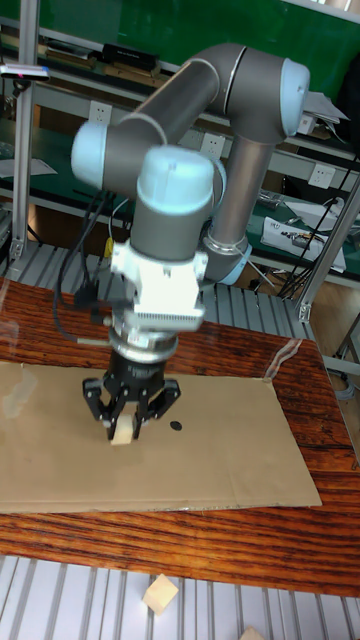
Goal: Pick up one small block
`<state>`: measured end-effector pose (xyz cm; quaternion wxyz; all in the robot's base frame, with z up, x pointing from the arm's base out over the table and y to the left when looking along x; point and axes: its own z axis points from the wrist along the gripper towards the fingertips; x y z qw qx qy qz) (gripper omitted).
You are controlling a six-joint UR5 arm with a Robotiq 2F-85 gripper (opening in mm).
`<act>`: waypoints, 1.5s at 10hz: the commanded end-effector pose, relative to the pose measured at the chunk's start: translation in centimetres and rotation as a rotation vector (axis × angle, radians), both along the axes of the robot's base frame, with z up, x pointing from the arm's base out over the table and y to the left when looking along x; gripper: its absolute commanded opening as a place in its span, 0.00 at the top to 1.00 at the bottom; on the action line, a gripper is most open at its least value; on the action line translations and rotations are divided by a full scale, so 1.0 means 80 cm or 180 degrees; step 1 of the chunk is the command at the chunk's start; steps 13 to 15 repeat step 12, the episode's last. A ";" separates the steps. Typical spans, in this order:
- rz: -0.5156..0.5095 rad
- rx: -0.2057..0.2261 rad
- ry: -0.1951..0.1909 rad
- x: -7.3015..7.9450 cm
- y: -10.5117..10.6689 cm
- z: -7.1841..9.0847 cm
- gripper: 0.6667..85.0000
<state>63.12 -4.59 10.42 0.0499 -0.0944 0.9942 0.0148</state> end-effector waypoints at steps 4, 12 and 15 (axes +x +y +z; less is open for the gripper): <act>-0.0064 0.0061 -0.0060 -0.009 0.002 0.026 0.99; 0.0044 -0.0034 -0.0049 -0.007 -0.006 0.022 0.99; 0.0044 -0.0034 -0.0049 -0.007 -0.006 0.022 0.99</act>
